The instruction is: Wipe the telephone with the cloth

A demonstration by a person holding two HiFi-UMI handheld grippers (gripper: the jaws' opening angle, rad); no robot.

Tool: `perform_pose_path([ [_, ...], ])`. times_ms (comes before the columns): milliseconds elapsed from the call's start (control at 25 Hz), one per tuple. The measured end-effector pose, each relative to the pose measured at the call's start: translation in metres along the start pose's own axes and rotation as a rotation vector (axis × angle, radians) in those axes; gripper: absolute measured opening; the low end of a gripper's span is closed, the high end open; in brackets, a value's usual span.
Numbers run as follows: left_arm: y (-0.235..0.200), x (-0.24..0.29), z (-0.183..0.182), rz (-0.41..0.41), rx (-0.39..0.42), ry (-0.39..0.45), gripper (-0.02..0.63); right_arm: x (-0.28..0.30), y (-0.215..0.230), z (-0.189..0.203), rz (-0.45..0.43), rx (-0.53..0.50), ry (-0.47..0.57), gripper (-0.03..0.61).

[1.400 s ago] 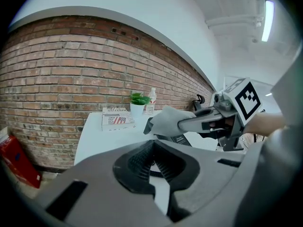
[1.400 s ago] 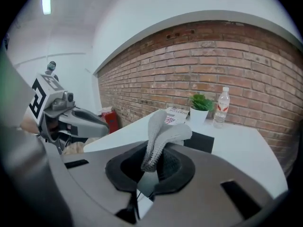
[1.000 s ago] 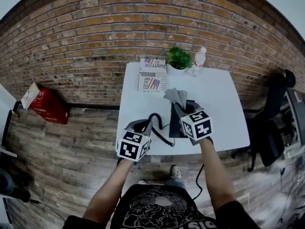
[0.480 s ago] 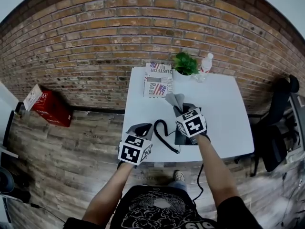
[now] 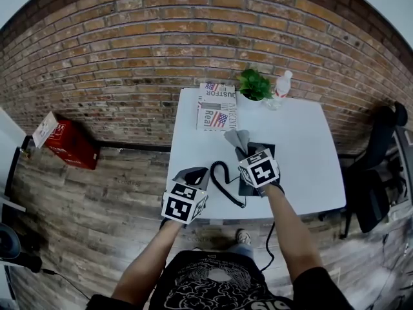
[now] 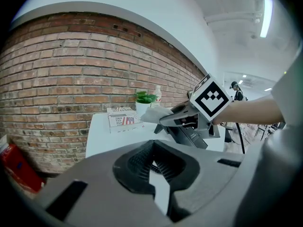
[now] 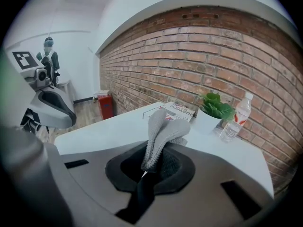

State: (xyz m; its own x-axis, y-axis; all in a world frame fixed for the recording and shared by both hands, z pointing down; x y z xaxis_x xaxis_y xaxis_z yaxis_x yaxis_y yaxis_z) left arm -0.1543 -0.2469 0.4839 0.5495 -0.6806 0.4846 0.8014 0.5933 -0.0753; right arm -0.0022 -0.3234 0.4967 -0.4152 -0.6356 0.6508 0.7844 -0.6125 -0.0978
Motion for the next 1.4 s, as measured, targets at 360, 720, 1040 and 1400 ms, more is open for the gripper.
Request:
perform_pose_path([
  [360, 0.003, -0.005, 0.000, -0.005, -0.006, 0.010, 0.006, -0.003, -0.010, 0.009, -0.022, 0.010, -0.012, 0.009],
  [720, 0.011, -0.015, 0.005, -0.018, -0.013, 0.008, 0.006, -0.006, -0.024, 0.020, -0.055, 0.008, -0.033, 0.009],
  [1040, 0.016, -0.026, 0.012, -0.035, -0.022, 0.006, 0.006, -0.010, -0.038, 0.033, -0.076, 0.004, -0.045, 0.009],
  [1400, 0.030, -0.034, 0.018, -0.035, -0.024, 0.004, 0.006, -0.018, -0.056, 0.052, -0.098, 0.013, -0.057, 0.009],
])
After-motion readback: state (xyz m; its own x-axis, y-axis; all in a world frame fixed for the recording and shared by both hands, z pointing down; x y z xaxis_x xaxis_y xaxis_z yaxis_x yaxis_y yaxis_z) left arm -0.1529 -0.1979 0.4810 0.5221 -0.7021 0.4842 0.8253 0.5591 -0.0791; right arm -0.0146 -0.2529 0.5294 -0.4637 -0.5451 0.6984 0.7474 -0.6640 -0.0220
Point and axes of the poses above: the fingertips, and each gripper's own axes: x forward along the fingers, y to its right, z out of its underside, the point moved 5 cm from there along -x, backward along the fingers, and after that the axes turned 6 degrees about -z, right-handed, at the moved point
